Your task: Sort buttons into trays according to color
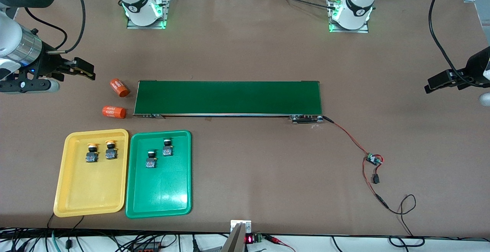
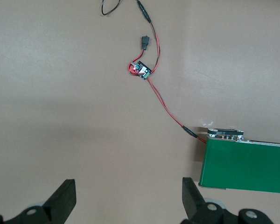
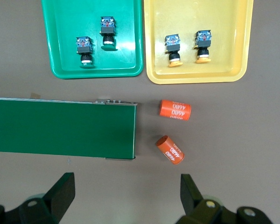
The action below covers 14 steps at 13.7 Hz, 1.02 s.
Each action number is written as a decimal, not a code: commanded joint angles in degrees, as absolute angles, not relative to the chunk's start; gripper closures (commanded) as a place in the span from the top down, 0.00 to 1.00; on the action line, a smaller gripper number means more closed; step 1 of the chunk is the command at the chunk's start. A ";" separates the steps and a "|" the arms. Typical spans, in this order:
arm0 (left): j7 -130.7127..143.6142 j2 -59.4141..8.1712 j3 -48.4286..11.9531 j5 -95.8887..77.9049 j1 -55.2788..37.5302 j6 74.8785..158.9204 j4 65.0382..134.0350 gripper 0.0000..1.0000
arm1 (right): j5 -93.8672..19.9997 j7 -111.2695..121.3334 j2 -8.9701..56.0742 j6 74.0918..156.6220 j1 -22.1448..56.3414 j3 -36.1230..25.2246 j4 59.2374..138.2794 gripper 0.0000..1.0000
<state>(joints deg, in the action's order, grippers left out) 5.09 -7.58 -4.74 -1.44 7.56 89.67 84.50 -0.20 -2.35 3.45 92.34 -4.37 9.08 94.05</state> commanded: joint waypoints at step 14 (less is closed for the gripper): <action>4.13 -6.59 -4.75 -0.70 7.82 89.38 85.08 1.00 | -0.97 -2.20 3.96 92.02 -4.66 9.40 92.90 1.00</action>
